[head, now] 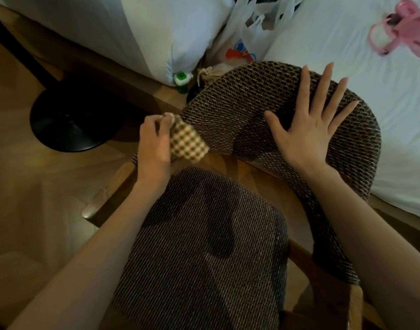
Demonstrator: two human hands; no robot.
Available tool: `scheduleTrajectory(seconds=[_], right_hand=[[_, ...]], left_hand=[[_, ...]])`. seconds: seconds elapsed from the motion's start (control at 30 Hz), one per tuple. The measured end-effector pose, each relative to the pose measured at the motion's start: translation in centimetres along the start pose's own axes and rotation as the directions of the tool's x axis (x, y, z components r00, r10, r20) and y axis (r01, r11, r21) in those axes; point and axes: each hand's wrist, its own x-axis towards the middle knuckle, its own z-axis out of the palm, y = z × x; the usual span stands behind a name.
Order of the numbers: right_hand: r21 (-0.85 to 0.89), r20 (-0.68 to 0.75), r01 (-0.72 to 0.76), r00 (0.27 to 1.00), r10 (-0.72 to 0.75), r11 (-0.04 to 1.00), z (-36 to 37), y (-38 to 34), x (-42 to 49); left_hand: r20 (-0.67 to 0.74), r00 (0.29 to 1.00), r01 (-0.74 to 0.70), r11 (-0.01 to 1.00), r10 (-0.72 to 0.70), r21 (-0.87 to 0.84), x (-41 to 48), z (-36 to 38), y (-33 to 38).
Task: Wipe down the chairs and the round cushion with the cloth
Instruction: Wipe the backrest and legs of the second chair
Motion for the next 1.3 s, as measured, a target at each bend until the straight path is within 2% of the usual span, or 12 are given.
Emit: scheduleTrajectory(seconds=[0.17,0.2,0.27,0.33,0.43,0.53,0.6,0.7,0.8,0.9,1.07,1.3], right_hand=[[0.017,0.047,-0.003,0.999,0.002,1.000,-0.3,-0.3,-0.5],[0.023,0.073,0.002,0.997,-0.003,1.000,-0.5,-0.2,-0.6],[0.057,0.140,0.017,0.990,-0.025,0.998,-1.2,-0.1,-0.7],[0.118,0.207,0.024,0.977,-0.048,0.993,-2.2,0.1,-0.9],[0.285,0.277,-0.032,0.960,-0.050,0.958,-4.0,0.1,-1.7],[0.464,0.334,-0.127,0.942,-0.041,0.877,-6.5,-0.6,-3.6],[0.553,0.343,-0.158,0.938,-0.050,0.818,-8.4,-1.0,-5.1],[0.713,0.307,-0.205,0.951,-0.036,0.671,-11.5,-1.0,-7.4],[0.807,0.323,-0.267,0.946,-0.015,0.526,-14.4,0.0,-8.7],[0.852,0.367,-0.292,0.925,-0.100,0.434,-16.7,1.9,-9.0],[0.778,0.500,-0.339,0.845,-0.193,0.529,-18.7,6.5,-9.1],[0.692,0.585,-0.391,0.797,-0.153,0.607,-19.4,14.2,-7.7]], left_hand=[[0.137,0.981,-0.157,0.977,0.137,0.145,-3.1,-0.2,-1.1],[0.213,0.961,-0.216,0.958,0.174,0.190,-3.5,0.1,-0.9],[0.465,0.867,-0.345,0.887,0.177,0.306,-4.6,0.4,-0.7],[0.593,0.804,-0.317,0.880,0.052,0.353,-6.2,0.5,-1.0],[0.531,0.845,-0.083,0.968,-0.057,0.236,-7.9,-0.4,0.3],[0.425,0.903,0.120,0.988,-0.066,-0.101,-7.3,-2.8,3.7],[0.320,0.947,0.123,0.932,-0.007,-0.342,-6.1,-5.2,6.3],[0.200,0.976,0.033,0.861,0.080,-0.507,-4.4,-9.3,10.8],[0.136,0.985,-0.008,0.821,0.105,-0.571,-3.7,-12.7,14.7],[0.156,0.981,0.002,0.803,0.113,-0.596,-4.2,-14.5,17.8],[0.315,0.947,0.124,0.827,0.067,-0.548,-6.5,-14.3,23.4],[0.455,0.880,0.390,0.758,-0.138,-0.523,-8.7,-11.8,30.3]])
